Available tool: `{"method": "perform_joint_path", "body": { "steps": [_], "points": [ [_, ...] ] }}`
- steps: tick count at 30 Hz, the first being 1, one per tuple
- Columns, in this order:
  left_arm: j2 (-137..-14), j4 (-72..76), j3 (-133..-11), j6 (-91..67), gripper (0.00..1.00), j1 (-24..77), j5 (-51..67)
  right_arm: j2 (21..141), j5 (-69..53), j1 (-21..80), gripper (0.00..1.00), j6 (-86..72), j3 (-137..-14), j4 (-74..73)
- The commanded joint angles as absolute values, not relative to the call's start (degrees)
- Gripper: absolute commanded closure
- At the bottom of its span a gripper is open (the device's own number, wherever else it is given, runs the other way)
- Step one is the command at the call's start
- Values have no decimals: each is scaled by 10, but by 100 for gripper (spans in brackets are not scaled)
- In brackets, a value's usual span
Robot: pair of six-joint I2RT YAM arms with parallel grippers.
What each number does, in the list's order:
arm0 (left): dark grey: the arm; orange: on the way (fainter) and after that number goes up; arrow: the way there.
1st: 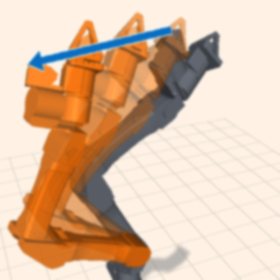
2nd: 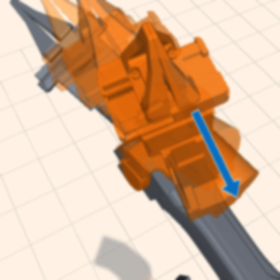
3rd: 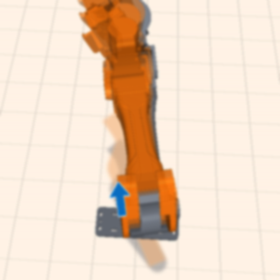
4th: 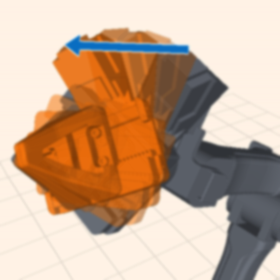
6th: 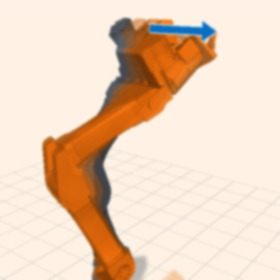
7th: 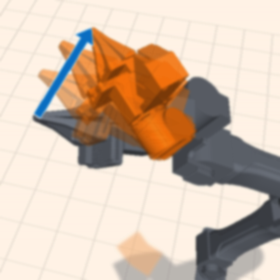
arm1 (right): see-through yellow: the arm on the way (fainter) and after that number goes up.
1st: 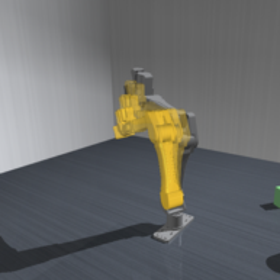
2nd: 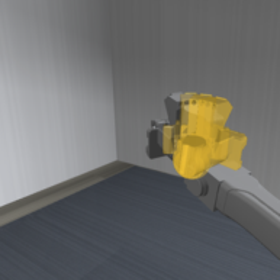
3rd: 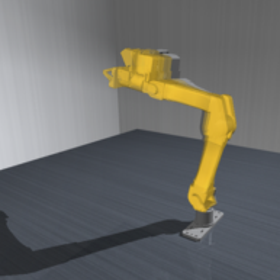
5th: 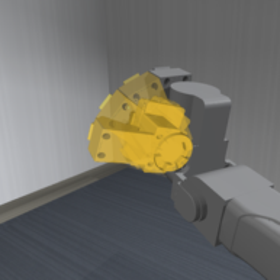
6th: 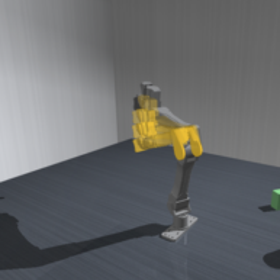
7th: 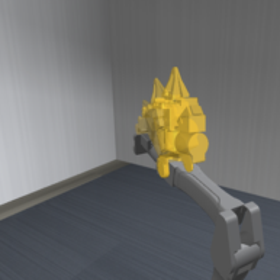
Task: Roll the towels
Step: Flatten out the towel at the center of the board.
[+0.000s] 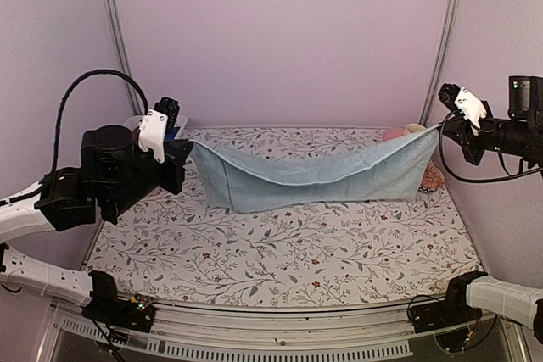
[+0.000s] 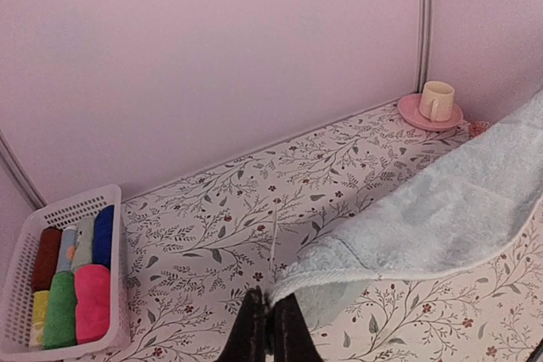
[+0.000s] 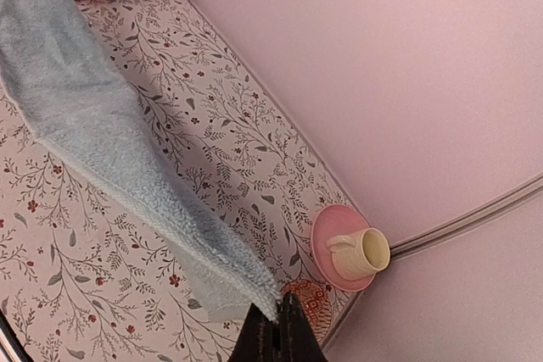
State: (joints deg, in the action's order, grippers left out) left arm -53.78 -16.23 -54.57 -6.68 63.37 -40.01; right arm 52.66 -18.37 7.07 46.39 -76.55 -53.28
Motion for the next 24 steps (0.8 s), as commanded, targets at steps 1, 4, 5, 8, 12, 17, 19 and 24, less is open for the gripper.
{"method": "perform_joint_path", "body": {
  "steps": [1, 4, 5, 8, 12, 17, 19, 24],
  "points": [
    [-530, -212, -561, -93, 100, 685, -530, 520, -187, 70, 97, 468, -780, -575],
    [-551, -209, -569, -72, 100, 668, -557, 565, -159, 69, 97, 449, -771, -543],
    [-562, -203, -569, -65, 100, 643, -538, 588, -146, 69, 97, 445, -763, -527],
    [-605, -184, -563, -58, 100, 498, -385, 692, -113, 68, 97, 449, -759, -484],
    [-708, -140, -558, -28, 100, 380, -275, 844, -76, 68, 97, 455, -789, -427],
    [-885, -90, -605, 4, 100, 302, -178, 1036, -69, 68, 97, 446, -893, -404],
    [-967, -73, -647, 18, 100, 284, -155, 1101, -71, 69, 97, 443, -946, -400],
    [-1147, -80, -791, 66, 100, 267, -172, 1236, -45, 69, 97, 438, -1050, -386]
  ]
}}
